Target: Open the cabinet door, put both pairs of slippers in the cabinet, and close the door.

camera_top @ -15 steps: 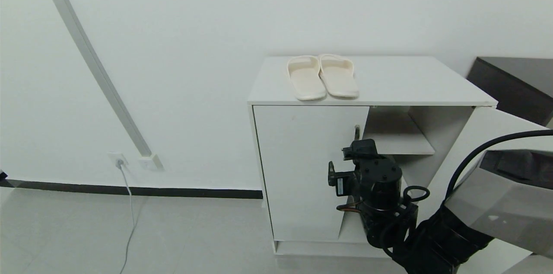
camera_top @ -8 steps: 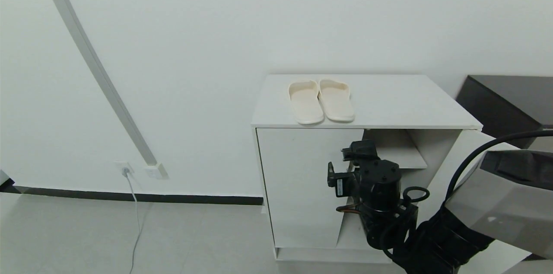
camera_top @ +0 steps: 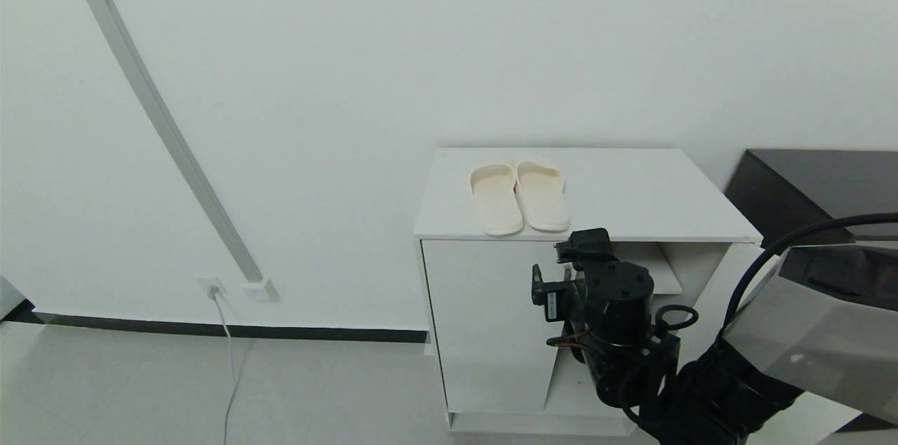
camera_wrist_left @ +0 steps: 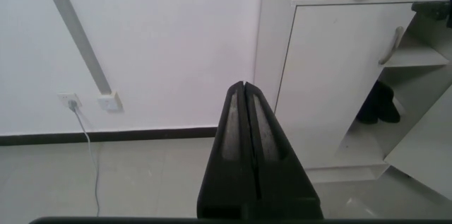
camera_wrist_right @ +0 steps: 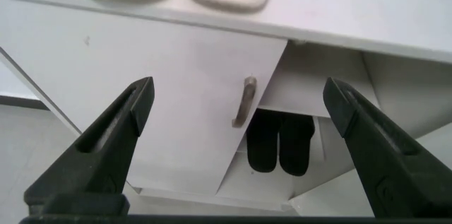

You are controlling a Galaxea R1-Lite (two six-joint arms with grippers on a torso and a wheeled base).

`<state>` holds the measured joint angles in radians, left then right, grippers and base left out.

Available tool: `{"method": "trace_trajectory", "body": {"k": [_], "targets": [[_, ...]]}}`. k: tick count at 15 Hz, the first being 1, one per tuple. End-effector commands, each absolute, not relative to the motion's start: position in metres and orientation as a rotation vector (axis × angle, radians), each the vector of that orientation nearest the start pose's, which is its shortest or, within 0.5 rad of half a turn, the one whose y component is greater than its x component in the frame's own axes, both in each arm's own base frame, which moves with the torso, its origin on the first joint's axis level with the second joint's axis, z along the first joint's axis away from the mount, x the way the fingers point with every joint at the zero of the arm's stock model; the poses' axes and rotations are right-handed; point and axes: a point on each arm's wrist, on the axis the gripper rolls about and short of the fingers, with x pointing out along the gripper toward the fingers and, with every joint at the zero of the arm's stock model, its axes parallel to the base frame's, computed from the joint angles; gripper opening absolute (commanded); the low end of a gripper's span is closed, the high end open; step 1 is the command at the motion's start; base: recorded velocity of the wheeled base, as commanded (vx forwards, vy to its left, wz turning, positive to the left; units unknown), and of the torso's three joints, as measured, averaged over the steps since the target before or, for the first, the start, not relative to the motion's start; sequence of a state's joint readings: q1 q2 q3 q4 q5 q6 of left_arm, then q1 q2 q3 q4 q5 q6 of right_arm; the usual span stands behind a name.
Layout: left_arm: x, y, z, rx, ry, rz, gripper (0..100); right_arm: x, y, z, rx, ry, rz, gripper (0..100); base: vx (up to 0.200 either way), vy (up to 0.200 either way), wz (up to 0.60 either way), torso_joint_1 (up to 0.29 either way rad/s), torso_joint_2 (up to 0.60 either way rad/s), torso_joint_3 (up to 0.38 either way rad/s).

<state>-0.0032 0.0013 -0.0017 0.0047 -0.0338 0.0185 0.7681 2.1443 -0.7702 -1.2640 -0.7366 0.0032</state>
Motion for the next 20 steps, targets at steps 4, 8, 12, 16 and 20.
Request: {"method": "trace_trajectory", "body": {"k": [4,8,12,16,20], "targets": [[-0.023,-0.001,0.075,0.018,0.004,-0.037,0,0.273,0.244,0.085,-0.075,0.082,0.035,100,0.0,0.0,0.0,0.174,-0.38,-0.205],[-0.023,-0.001,0.075,0.018,0.004,-0.037,0,0.272,0.243,0.085,-0.076,0.067,0.043,100,0.0,0.0,0.0,0.121,-0.26,-0.137],[-0.023,-0.001,0.075,0.018,0.004,-0.037,0,0.272,0.247,0.088,-0.105,0.065,0.078,100,0.0,0.0,0.0,0.0,0.0,0.0],[-0.023,-0.001,0.076,0.017,0.003,-0.037,0,0.293,0.259,0.103,-0.055,0.104,0.059,100,0.0,0.0,0.0,0.0,0.0,0.0],[-0.023,-0.001,0.076,0.017,0.001,-0.037,0,0.302,0.262,0.118,-0.052,0.108,0.05,100,0.0,0.0,0.0,0.0,0.0,0.0]]}}
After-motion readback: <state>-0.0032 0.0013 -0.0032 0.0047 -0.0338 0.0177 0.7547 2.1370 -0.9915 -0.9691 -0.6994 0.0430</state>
